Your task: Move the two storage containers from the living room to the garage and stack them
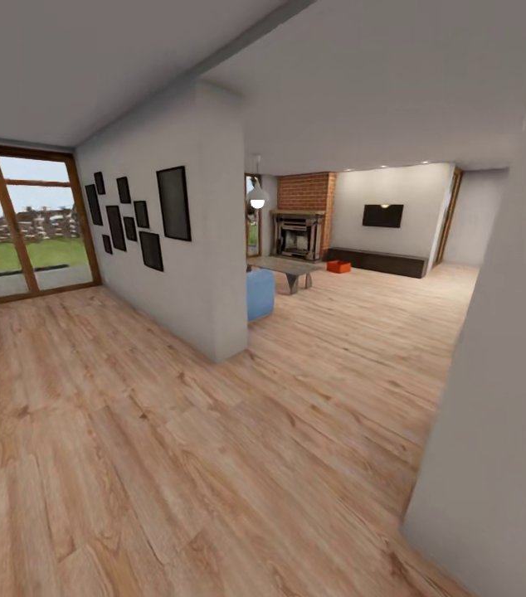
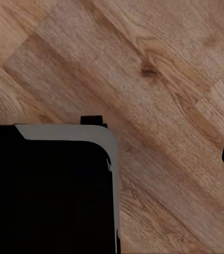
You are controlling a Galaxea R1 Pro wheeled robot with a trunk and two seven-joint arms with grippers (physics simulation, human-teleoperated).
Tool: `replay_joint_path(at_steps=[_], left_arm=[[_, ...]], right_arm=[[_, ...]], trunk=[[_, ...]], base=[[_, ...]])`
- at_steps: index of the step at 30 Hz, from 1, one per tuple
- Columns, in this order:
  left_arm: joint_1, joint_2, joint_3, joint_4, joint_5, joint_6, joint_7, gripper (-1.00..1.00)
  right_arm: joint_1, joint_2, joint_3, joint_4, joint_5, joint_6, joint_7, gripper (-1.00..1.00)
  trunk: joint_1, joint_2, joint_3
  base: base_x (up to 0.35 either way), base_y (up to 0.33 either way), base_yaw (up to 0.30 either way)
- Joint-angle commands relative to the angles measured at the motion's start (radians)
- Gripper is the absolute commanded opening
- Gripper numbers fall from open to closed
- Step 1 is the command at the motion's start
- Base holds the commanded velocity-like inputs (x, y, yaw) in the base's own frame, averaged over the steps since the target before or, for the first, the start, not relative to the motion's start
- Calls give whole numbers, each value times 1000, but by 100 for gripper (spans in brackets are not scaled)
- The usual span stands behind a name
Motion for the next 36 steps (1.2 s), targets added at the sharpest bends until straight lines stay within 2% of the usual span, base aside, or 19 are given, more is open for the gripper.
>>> replay_joint_path(at_steps=[1, 19, 28, 36], left_arm=[[-1, 0, -9, 1, 9, -3, 3, 100], [-1, 0, -9, 1, 9, -3, 3, 100], [-1, 0, -9, 1, 9, -2, 3, 100], [-1, 0, -9, 1, 9, 0, 3, 100]], right_arm=[[-1, 1, 9, 3, -7, -4, 0, 100], [-1, 1, 9, 2, -5, -7, 0, 100], [-1, 1, 9, 2, -6, -7, 0, 100], [-1, 1, 15, 2, 2, -7, 1, 100]], trunk=[[1, -1, -1], [1, -1, -1], [1, -1, -1], [1, -1, -1]], base=[[324, 0, 0], [324, 0, -3], [323, 8, -184], [323, 96, -26]])
